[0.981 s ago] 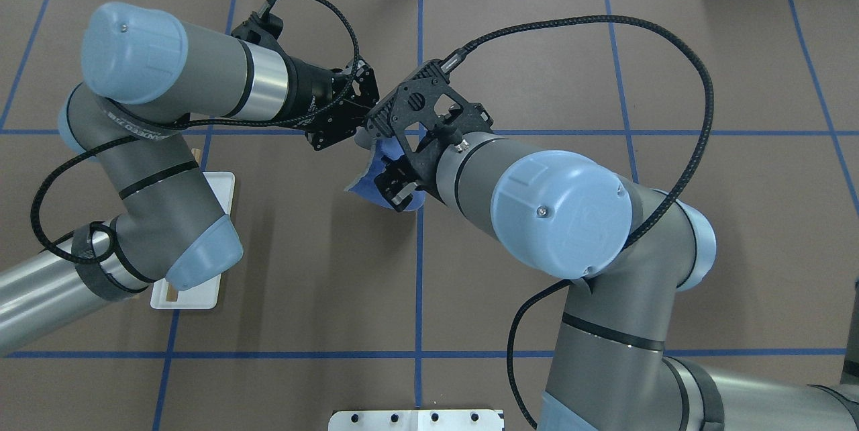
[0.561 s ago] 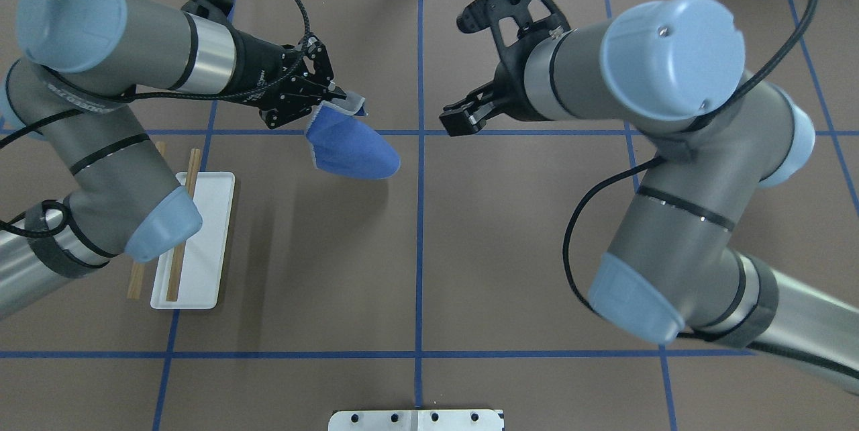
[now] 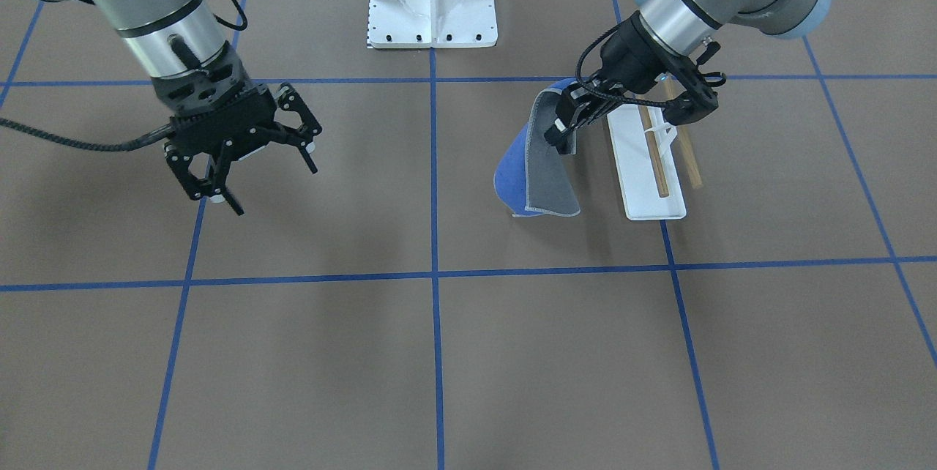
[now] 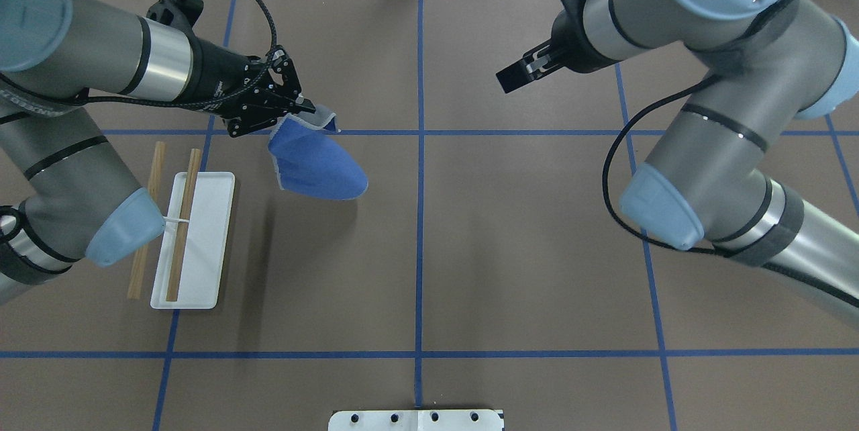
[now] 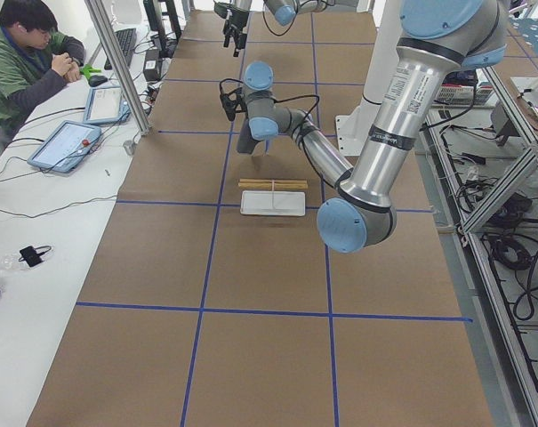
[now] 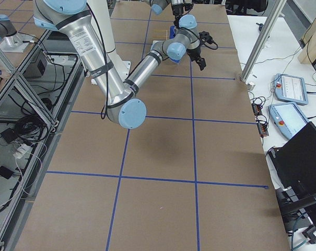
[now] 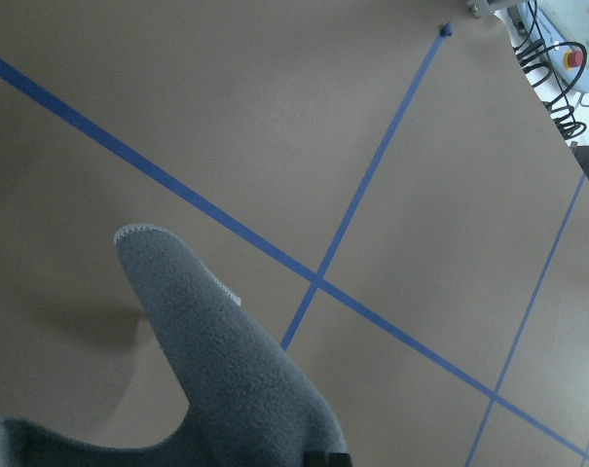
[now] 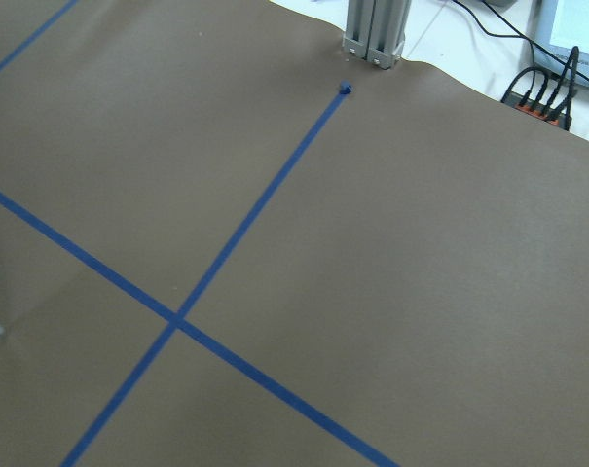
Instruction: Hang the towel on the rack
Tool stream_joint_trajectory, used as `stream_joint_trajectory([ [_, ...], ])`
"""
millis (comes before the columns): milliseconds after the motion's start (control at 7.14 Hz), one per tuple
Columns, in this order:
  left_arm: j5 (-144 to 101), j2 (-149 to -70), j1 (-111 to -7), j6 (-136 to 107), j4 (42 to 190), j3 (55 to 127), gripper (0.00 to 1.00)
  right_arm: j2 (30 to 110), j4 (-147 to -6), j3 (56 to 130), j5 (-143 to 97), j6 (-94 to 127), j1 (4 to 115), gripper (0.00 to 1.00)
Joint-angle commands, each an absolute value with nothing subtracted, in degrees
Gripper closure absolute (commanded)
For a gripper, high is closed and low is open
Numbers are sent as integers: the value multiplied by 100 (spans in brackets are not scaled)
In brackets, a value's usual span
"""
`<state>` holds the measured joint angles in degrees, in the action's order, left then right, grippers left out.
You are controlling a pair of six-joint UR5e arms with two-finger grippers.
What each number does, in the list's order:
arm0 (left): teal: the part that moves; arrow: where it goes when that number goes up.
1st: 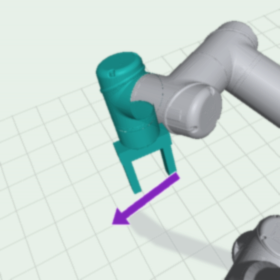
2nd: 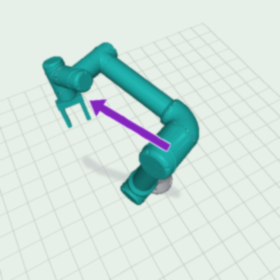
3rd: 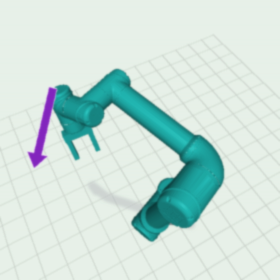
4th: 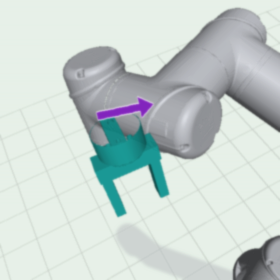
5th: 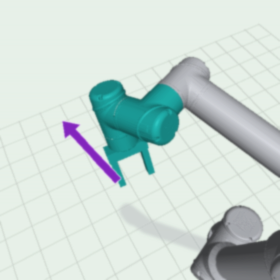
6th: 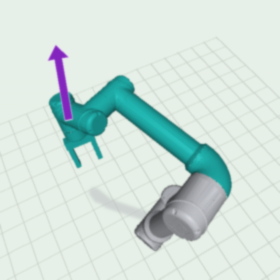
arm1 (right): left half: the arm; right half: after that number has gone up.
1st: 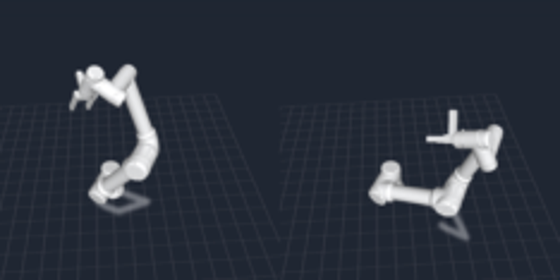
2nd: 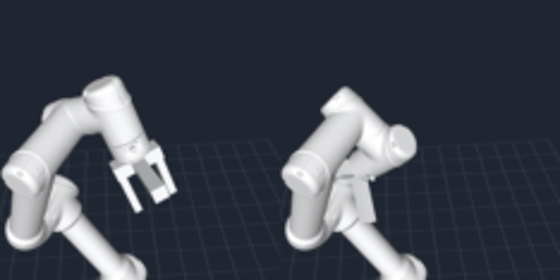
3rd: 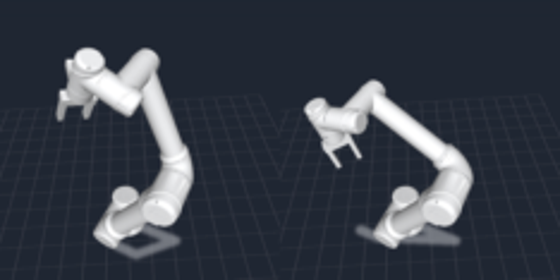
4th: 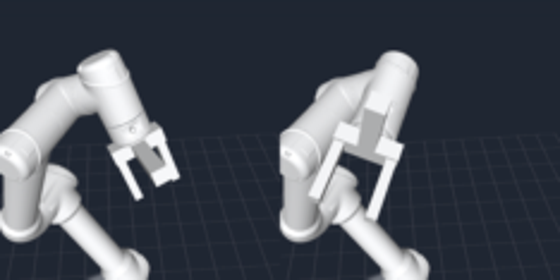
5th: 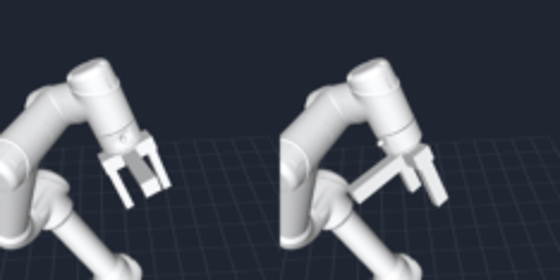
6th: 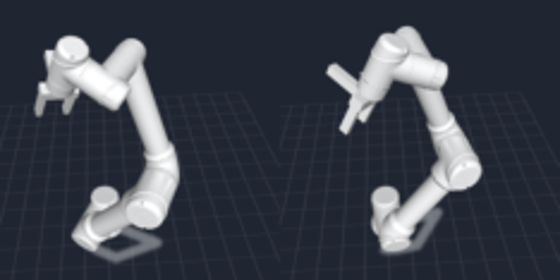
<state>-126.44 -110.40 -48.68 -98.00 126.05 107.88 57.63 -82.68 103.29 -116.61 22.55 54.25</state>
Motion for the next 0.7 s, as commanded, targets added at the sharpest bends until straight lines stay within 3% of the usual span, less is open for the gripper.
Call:
stream_joint_trajectory([
  [0,-13190,-10462,-5237,-8365,12612,10854,100,5836,-8288,9864,-12204,1758,5948,1],
  [561,-13885,-9591,-5799,-6332,12612,10837,100,6081,-8288,8782,-13243,-30,7046,1],
])
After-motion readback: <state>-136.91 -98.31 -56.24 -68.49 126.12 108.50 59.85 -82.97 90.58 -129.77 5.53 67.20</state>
